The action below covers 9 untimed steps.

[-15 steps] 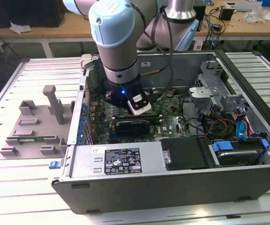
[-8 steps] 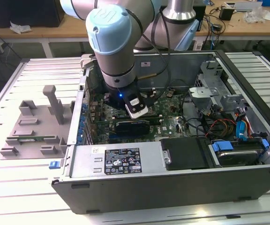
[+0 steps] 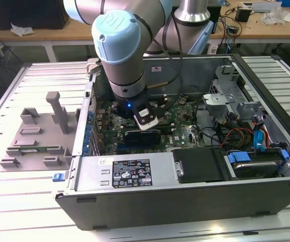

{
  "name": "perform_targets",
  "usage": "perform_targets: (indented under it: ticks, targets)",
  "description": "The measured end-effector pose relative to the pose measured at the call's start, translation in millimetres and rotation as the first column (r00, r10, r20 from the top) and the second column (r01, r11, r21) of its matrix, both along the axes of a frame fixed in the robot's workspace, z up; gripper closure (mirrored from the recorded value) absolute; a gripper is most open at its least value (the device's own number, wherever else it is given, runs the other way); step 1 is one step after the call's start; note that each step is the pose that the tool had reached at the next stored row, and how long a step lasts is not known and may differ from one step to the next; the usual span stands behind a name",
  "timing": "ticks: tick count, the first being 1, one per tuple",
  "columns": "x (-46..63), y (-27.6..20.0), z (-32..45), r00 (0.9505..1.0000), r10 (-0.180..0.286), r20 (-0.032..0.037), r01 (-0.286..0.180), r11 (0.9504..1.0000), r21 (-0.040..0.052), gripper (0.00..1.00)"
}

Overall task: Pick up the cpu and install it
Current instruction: 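Install the second cpu locking lever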

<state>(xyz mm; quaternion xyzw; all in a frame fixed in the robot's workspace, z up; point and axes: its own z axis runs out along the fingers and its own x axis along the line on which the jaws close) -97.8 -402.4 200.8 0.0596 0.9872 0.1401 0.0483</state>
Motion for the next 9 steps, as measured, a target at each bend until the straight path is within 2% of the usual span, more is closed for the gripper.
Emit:
perform_targets:
  ticks: [1, 2, 6, 9]
  targets:
    - [-1.3, 0.0, -1.0, 1.0000, -0.001, 0.0000, 0.001, 0.9999, 0.0121, 0.89]
    - [-2.2, 0.0, -1.9, 1.0000, -0.002, 0.0001, 0.002, 0.9998, 0.0196, 0.89]
    - [-4.5, 0.0, -5.4, 1.0000, -0.005, 0.0001, 0.005, 0.9994, 0.0350, 0.89]
    - [-5.0, 0.0, -6.6, 1.0000, -0.008, -0.0001, 0.008, 0.9993, 0.0360, 0.89]
